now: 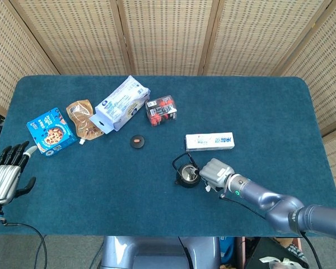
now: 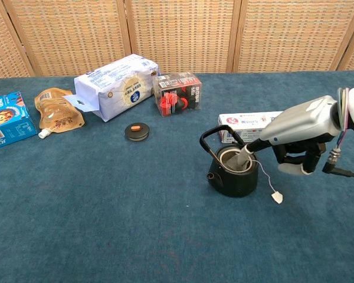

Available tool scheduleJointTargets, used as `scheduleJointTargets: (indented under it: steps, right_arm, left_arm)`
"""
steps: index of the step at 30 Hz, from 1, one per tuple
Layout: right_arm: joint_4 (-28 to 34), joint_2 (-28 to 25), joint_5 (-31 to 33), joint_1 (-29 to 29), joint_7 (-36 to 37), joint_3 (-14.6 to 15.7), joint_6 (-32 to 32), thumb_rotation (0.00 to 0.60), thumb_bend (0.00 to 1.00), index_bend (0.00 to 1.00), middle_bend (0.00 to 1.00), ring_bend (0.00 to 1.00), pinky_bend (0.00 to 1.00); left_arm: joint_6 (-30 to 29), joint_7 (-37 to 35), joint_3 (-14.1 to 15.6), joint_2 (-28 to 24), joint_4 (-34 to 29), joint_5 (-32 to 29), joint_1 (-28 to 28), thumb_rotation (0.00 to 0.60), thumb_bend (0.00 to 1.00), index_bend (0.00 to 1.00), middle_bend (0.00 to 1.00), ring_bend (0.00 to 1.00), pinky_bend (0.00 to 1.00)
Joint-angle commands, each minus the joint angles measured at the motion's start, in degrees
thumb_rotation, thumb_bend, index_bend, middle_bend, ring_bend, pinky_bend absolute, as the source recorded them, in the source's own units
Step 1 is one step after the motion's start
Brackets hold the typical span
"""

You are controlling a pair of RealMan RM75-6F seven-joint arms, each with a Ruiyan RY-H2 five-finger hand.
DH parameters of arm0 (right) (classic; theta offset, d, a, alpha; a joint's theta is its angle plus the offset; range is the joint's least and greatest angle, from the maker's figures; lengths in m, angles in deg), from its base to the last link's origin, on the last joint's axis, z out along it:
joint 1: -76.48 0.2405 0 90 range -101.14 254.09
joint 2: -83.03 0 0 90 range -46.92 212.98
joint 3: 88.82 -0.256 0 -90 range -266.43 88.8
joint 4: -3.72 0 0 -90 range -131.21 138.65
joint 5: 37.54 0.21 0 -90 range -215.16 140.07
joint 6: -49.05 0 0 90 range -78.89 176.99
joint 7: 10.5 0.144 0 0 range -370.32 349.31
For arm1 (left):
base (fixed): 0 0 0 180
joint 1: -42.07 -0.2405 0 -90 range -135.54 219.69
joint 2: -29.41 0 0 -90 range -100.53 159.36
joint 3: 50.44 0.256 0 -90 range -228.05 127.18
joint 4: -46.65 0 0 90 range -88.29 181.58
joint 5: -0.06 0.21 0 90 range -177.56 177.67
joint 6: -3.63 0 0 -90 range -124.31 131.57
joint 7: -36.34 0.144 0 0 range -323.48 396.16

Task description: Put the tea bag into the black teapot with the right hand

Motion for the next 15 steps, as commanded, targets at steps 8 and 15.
scheduleJointTargets:
  steps: [8,15]
  right_arm:
    - [2.7,-0.5,2.9,1.0,-3.3,1.0,2.8,0.600,0.77,0.14,0.91,0.91,1.00]
    - [7.2,-3.9,3.4,0.7,-3.7,0.2,5.9,0.600,0.76,0.14,0.91,0.91,1.00]
  left_arm:
    - [-0.1,-0.7,0.2,0.1,0.4,0.0,-0.2,0.600,0.41,0.07,0.00,0.00,0.00]
    - [-0.1,-1.2,0.4,0.2,0.7,0.0,-0.4,0.600,0.41,0.07,0.00,0.00,0.00]
